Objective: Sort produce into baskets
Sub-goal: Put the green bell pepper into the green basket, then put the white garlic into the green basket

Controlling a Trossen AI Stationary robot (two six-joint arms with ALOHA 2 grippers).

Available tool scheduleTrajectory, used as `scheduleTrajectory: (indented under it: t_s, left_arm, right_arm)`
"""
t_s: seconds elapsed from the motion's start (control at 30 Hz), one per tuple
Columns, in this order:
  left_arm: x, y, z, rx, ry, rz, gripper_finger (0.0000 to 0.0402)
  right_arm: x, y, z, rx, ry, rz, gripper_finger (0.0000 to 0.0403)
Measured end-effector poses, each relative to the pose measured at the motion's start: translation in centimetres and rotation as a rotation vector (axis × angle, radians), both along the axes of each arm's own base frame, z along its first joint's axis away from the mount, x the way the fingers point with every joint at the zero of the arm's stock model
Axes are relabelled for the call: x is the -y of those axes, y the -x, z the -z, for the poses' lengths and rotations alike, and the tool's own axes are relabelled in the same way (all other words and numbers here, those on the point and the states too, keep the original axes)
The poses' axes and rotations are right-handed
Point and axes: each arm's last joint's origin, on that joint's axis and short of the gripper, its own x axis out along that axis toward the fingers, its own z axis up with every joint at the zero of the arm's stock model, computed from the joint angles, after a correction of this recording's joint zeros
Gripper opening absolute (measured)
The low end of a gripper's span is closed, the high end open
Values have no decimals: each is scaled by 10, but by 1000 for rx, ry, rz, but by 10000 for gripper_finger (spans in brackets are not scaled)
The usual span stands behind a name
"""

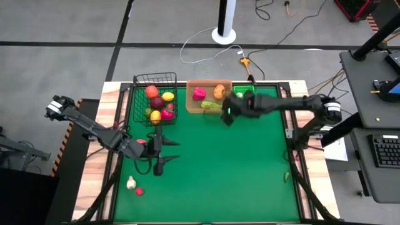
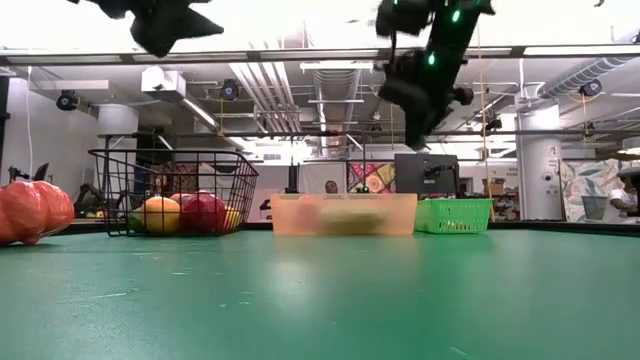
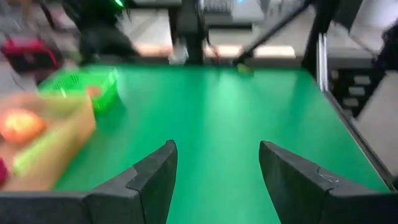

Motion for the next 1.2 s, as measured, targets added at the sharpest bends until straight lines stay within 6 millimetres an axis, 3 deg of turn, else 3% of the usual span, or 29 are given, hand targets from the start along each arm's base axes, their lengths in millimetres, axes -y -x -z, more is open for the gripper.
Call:
scheduleTrajectory:
  t_s: [0.2,0.37,0.57,0.83,1.2]
  left_arm:
    - [-4,9,-12,-277,91,-84,210]
    - [-5,14,-23,-474,113,-175,210]
    - [0,9,-24,-616,158,-174,210]
    - [11,0,-7,-797,253,-112,210]
    - [37,13,15,-1149,427,-74,210]
  right_arm:
    - [74,32,12,-46,-49,200,86]
    - [102,46,30,23,-134,230,102]
    - [108,54,42,21,-137,252,144]
    - [106,53,41,15,-131,237,199]
    - [104,51,41,14,-129,216,223]
